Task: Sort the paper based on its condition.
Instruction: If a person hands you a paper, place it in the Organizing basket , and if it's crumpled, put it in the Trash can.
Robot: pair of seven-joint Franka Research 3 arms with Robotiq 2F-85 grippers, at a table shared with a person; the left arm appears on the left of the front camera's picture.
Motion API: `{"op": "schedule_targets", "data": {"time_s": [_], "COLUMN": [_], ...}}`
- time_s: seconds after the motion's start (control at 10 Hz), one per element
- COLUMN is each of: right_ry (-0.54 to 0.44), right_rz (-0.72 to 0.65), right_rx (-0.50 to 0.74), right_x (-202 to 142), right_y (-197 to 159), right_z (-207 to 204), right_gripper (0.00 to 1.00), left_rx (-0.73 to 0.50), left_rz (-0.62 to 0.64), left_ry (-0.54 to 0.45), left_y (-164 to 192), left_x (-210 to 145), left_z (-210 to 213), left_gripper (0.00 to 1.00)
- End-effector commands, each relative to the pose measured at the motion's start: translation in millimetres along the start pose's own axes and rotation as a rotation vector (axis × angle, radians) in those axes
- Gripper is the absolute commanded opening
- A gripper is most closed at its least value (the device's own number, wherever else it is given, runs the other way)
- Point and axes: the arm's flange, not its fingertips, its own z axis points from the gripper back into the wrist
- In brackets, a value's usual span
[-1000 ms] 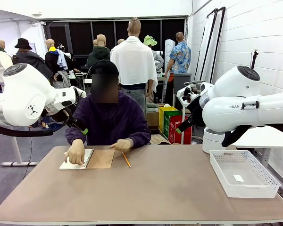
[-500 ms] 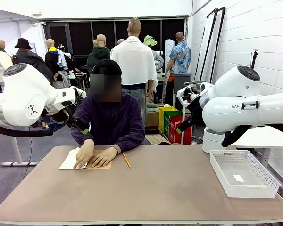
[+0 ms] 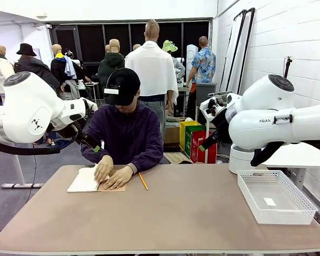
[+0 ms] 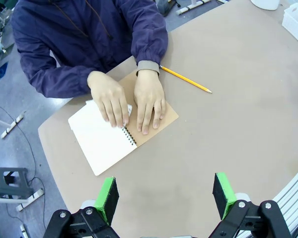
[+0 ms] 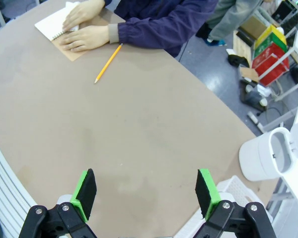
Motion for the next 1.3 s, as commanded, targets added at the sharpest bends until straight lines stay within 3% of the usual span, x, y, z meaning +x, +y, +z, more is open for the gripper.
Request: {"op": "schedule_targets", "data": {"time_s": [0.0, 1.2], "right_ry": [-0.001, -0.001], "right_rz": [-0.002, -0.002], "right_rx": [0.003, 0.003], "right_x": [-0.3, -0.3], "right_y": [-0.6, -0.6], "right_z": [-0.2, -0.2], "right_gripper": [1.0, 1.0], "left_rx": [-0.001, -0.001], "left_rz": [0.0, 0.0], "left_ry": [-0.004, -0.004], "left_y": [0.9, 0.9], "left_x": [2.0, 2.0], "left_z": [-0.8, -0.8], "left_gripper": [1.0, 1.0]}}
